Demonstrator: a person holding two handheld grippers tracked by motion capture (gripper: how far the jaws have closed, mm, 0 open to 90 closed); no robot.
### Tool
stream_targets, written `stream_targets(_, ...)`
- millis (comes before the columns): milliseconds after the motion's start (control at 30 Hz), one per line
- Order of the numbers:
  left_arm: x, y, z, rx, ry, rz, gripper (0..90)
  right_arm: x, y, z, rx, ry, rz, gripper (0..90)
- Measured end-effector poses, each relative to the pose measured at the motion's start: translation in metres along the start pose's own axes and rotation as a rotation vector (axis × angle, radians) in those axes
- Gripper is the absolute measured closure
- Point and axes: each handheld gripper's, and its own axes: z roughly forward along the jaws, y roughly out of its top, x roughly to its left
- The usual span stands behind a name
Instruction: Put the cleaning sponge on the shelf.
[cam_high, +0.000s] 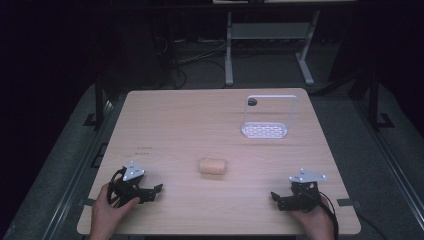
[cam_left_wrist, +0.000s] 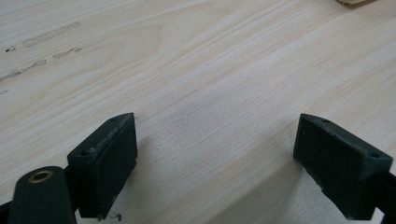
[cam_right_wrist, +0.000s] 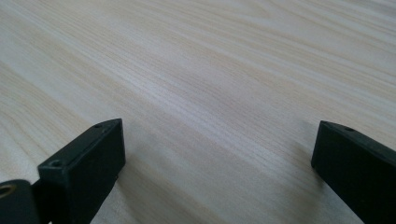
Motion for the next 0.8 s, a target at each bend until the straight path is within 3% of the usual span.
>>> stream_targets(467,0.0,0.0,0.0,0.0,0.0,0.0,13.0,-0.0021,0.0018,-0.0002,0.014,0.029,-0.021,2.5)
stream_targets(800,-0.0001,0.0006,0.0006,0.001,0.001,-0.001,12.8,-0.0012,0.0073,0.0032,0.013,0.088,-0.033,2.6)
